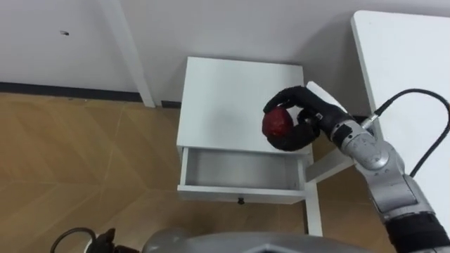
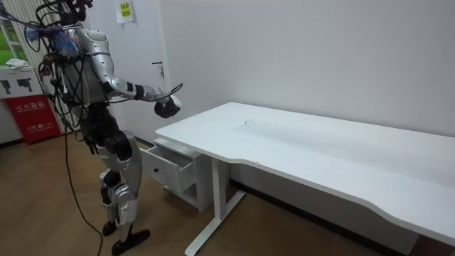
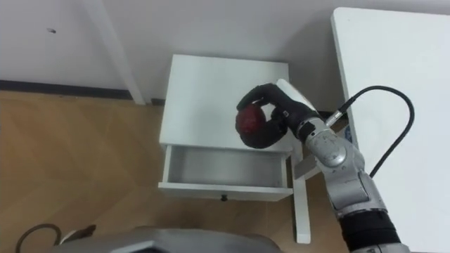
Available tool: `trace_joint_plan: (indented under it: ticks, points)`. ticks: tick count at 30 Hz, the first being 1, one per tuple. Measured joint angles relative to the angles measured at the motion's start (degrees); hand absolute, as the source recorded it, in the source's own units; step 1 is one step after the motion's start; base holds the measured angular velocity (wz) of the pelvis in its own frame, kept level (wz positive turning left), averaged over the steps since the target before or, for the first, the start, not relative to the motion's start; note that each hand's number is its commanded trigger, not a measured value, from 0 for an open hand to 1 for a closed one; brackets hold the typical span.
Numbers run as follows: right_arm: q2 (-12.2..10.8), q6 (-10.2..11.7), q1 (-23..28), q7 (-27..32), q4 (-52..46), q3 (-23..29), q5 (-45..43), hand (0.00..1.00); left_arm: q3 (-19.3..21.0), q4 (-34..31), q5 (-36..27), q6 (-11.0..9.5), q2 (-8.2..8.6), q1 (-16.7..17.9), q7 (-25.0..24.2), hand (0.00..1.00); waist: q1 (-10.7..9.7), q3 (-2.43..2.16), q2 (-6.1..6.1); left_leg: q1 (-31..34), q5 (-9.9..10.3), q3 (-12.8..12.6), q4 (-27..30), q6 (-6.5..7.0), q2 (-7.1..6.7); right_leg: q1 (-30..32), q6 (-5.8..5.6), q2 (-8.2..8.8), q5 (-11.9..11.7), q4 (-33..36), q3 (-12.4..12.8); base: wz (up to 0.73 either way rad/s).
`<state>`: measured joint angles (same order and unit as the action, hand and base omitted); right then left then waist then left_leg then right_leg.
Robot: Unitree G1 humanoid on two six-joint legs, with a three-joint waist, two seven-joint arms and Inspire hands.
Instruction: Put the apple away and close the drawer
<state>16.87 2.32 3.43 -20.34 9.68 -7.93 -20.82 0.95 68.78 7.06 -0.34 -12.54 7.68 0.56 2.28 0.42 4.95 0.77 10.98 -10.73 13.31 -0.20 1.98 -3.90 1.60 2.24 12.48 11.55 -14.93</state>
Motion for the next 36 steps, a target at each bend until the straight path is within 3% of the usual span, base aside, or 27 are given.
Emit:
trace_joint_plan:
  ticks: [4,5,6,7,11,16,22,27,36]
  points:
    - [-0.5,-0.9,0.1,-0.9,0.0,0.0,0.0,1.0,0.0,0.0,0.0,0.0,0.04,-0.1,0.0,0.0,0.0,0.06,-0.2,0.1,0.0,0.0,0.1,0.0,0.02,0.0,0.0,0.0,0.0,0.0,0.0,0.0]
    - [-0.8,-1.1,0.1,-1.4,0.0,0.0,0.0,0.88,0.0,0.0,0.0,0.0,0.05,-0.2,0.0,0.0,0.0,0.05,-0.31,0.1,0.0,0.0,0.1,0.0,0.04,0.0,0.0,0.0,0.0,0.0,0.0,0.0]
    - [-1.0,-1.2,0.1,-1.9,0.0,0.0,0.0,0.51,0.0,0.0,0.0,0.0,0.13,-0.3,0.0,0.0,-0.1,0.01,-0.46,0.1,0.0,0.0,0.1,0.0,0.04,0.1,0.0,0.0,0.0,0.0,0.0,0.0]
    - [-1.0,-1.2,0.1,-2.0,0.0,-0.1,0.0,0.0,0.0,0.0,-0.1,0.0,0.18,-0.4,0.0,0.0,0.0,-0.03,-0.56,0.1,0.0,-0.1,0.1,0.0,0.04,0.1,0.0,0.01,0.0,0.0,0.0,0.0]
    - [-0.9,-1.2,0.1,-2.2,0.0,-0.7,0.0,0.0,0.0,-0.1,-0.1,0.0,0.38,-0.4,0.0,0.0,0.0,-0.44,-1.23,0.0,0.0,-0.3,0.1,0.0,0.07,0.0,0.01,0.02,0.0,0.2,0.4,0.0]
    - [-1.0,-1.2,0.2,-2.3,0.0,-2.2,0.0,0.0,0.0,-0.1,-0.1,-0.1,0.39,-0.4,0.1,0.0,0.0,-0.46,-1.27,-0.3,0.0,-0.5,0.1,0.01,0.12,-0.1,0.03,0.0,-0.1,0.2,0.6,0.0]
    - [-1.0,-1.2,0.2,-2.3,0.0,-2.2,0.0,0.0,-0.1,-0.2,-0.1,-0.1,0.38,-0.4,0.5,0.0,0.0,-0.35,-1.18,-0.3,0.0,-0.6,0.1,0.01,0.11,-0.2,-0.02,0.01,-0.1,0.2,0.5,0.0]
    - [-1.0,-1.2,0.5,-1.8,0.9,-2.2,0.0,0.0,-0.2,-0.3,-0.2,-0.5,0.43,-0.4,1.7,0.0,-0.1,0.03,-1.1,-0.3,0.0,-0.6,-0.1,0.01,0.11,-0.2,-0.02,0.0,-0.1,0.1,0.5,0.0]
    - [-1.0,-1.2,2.4,-1.4,0.9,-2.1,-0.8,0.0,0.0,-0.3,-0.1,-0.5,0.44,-0.5,2.7,0.0,-0.1,0.1,-1.24,-0.5,0.0,-0.6,-0.2,0.04,0.07,-0.2,-0.02,-0.02,-0.1,0.0,0.7,0.0]
